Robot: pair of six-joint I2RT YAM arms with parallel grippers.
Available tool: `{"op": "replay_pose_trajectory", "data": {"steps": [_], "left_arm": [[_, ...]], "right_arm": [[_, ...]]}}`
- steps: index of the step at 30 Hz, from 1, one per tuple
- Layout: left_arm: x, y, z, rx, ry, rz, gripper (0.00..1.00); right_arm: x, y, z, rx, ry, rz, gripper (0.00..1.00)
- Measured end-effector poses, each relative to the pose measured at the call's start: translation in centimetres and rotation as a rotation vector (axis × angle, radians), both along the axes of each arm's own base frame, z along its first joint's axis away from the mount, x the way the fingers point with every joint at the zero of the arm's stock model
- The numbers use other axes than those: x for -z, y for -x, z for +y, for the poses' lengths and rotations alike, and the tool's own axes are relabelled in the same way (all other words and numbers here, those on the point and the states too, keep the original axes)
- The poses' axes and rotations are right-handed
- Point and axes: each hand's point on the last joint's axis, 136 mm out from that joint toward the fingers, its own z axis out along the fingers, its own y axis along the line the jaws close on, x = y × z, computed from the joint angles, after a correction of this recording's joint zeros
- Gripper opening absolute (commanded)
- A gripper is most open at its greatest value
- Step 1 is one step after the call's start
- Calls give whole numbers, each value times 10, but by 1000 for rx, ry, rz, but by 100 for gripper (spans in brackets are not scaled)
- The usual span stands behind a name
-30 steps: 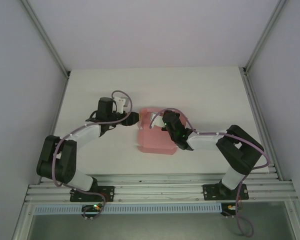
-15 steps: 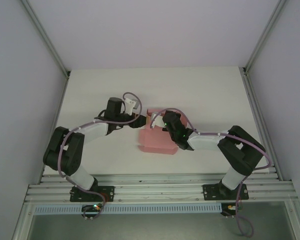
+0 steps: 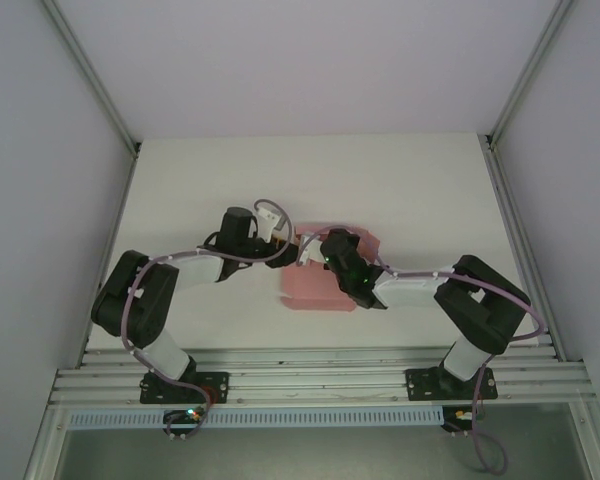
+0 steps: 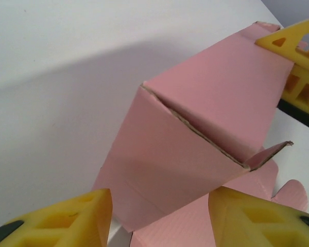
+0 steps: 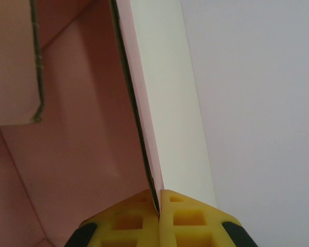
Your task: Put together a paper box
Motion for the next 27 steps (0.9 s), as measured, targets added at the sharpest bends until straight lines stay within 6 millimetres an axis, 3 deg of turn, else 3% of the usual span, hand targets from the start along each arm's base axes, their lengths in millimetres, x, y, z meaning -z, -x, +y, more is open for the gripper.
{"op": "replay_pose_trajectory", "data": {"steps": [8, 14, 24, 27], "left_arm": [[21, 17, 10, -5, -13, 12, 52], [17, 27, 4, 22, 6, -22, 52], [8, 24, -3, 18, 24, -102, 52], [12, 23, 0, 3, 10, -114, 60]], "right_arm": [[3, 9, 1, 4, 27, -9, 0], [4, 14, 2, 13, 42, -17, 0], [6, 22, 1, 26, 47, -36, 0], [7, 24, -1, 30, 46, -42, 0]]}}
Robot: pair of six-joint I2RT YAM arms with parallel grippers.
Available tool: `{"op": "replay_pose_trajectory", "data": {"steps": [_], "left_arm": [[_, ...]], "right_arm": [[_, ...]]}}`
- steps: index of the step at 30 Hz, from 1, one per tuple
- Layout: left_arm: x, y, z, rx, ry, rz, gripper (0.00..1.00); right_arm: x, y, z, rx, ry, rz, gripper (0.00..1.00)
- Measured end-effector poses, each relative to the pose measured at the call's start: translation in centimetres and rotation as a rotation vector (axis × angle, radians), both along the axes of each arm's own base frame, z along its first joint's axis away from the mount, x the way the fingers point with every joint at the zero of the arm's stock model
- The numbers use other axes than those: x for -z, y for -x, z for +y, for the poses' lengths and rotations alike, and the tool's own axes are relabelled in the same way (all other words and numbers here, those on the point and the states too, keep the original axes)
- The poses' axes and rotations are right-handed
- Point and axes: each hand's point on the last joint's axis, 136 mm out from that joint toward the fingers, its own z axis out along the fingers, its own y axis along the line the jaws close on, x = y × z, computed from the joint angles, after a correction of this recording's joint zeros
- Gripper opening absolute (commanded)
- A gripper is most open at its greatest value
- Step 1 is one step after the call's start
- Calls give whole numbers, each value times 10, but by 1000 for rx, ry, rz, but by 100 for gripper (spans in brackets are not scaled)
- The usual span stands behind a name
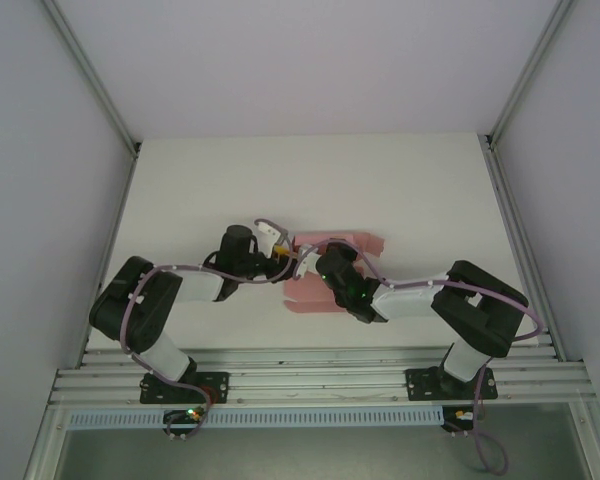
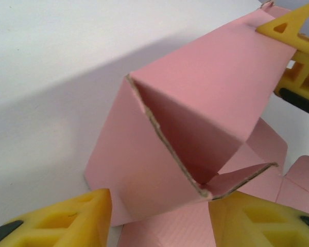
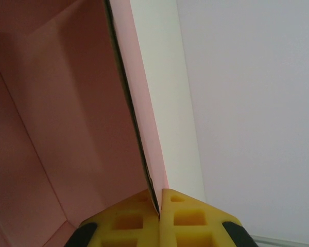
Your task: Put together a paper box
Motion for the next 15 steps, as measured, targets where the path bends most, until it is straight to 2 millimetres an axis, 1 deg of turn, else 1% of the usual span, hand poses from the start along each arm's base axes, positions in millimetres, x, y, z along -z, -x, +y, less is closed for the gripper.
{"op": "replay_pose_trajectory", "data": {"steps": [2, 3, 6, 12, 15], "left_arm": [[3, -1, 3, -12, -10, -7, 68], [4, -1, 4, -18, -14, -13, 69], [4, -1, 2, -28, -20, -47, 64], [0, -4, -9, -27, -10, -132, 48], [0, -6, -12, -33, 3, -161, 49]], "right_arm": [[0, 1, -1, 1, -2, -3, 0], [0, 1, -1, 2, -6, -3, 0], [-1, 1, -1, 5, -15, -3, 0], [1, 1, 0, 7, -17, 0, 0], [1, 0, 0, 13, -20, 1, 0]]}}
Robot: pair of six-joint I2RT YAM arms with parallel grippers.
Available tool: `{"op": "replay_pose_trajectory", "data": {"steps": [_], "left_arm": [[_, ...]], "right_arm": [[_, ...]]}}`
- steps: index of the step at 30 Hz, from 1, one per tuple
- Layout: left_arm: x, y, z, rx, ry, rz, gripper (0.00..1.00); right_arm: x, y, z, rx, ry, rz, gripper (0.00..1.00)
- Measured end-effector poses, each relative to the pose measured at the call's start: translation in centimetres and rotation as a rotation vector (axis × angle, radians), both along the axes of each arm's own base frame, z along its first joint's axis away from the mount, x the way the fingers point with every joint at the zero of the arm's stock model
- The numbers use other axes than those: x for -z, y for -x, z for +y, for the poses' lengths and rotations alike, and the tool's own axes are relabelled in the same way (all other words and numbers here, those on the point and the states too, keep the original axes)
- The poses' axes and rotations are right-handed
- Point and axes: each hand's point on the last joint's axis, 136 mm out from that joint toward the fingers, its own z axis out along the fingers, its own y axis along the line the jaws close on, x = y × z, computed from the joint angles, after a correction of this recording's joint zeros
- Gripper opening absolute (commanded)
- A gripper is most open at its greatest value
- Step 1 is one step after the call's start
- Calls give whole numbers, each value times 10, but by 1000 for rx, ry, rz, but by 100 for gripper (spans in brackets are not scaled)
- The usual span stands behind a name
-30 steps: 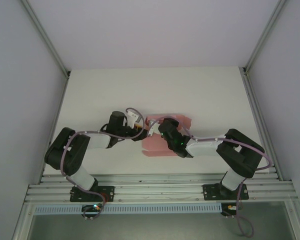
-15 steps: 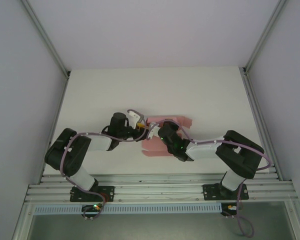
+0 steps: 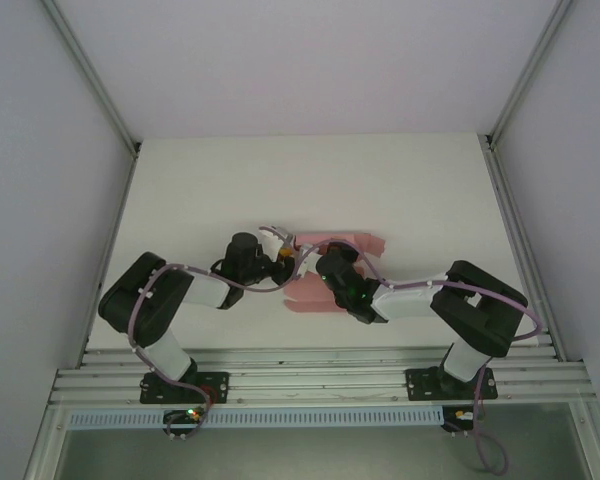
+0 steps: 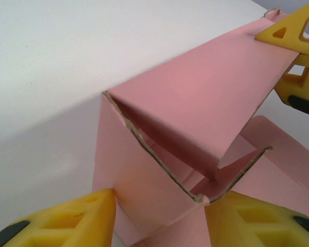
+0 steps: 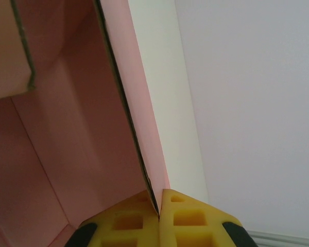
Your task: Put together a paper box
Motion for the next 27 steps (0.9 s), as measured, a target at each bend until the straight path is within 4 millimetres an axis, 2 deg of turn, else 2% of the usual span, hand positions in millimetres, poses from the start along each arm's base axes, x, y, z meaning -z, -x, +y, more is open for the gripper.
{"op": "replay_pose_trajectory", "data": {"steps": [5, 11, 14, 16, 18, 22, 25, 27], "left_arm": [[1, -1, -4, -5, 14, -28, 47], [1, -5, -3, -40, 23, -38, 29], [2, -7, 1, -73, 25, -40, 26], [2, -6, 2, -80, 26, -46, 27], [1, -6, 2, -80, 29, -47, 33], [1, 0, -2, -51, 45, -31, 53], [-3, 6, -5, -7, 66, -18, 54], [-6, 8, -4, 12, 76, -10, 49]], "right_arm": [[1, 0, -1, 8, 0, 4, 0], [2, 1, -5, 30, -9, 6, 0], [0, 1, -6, 39, -21, 6, 0], [0, 2, -7, 39, -26, 9, 0], [0, 2, -7, 40, -32, 11, 0], [0, 2, -7, 46, -42, 13, 0], [-1, 1, -9, 52, -41, 11, 0], [-1, 1, -10, 54, -43, 11, 0]]}}
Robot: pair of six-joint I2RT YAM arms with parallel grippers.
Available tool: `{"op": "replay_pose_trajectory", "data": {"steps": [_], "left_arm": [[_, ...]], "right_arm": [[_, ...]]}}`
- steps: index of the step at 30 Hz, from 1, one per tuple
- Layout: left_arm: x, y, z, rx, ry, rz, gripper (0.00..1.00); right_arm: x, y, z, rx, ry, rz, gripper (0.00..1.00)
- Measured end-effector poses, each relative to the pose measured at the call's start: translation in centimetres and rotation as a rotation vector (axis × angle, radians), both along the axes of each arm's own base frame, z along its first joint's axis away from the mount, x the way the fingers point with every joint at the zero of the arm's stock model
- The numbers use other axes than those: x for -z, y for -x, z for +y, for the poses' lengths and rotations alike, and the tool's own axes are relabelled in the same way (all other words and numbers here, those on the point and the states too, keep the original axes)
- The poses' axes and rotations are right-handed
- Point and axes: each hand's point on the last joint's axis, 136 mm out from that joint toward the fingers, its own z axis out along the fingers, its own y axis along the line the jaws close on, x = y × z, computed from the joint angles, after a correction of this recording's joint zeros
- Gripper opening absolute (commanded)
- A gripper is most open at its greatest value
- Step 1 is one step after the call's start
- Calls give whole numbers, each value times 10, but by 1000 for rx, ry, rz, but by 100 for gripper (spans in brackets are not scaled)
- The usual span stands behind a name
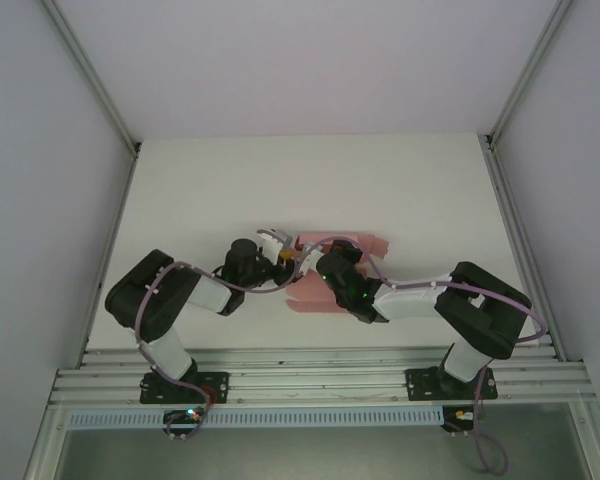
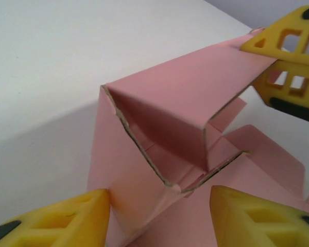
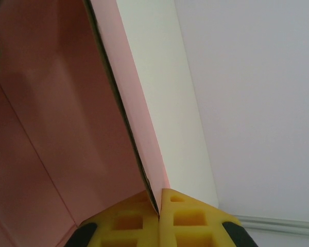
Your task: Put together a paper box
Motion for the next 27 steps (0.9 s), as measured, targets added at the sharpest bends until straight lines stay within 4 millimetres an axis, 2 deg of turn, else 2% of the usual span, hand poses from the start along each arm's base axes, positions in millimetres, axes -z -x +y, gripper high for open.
{"op": "replay_pose_trajectory", "data": {"steps": [2, 6, 12, 20, 27], "left_arm": [[-6, 0, 3, 12, 10, 1, 42], [-8, -3, 13, 9, 10, 23, 42], [1, -5, 24, 4, -7, 63, 50], [16, -5, 21, 22, -24, 100, 50], [18, -16, 16, 11, -19, 81, 49]], "right_arm": [[0, 0, -1, 2, 0, -1, 0], [0, -2, -1, 13, -3, -13, 0], [1, -5, -1, 30, -5, -37, 0], [4, -1, 4, 86, -5, -70, 0], [7, 4, 6, 136, -33, -91, 0]]}}
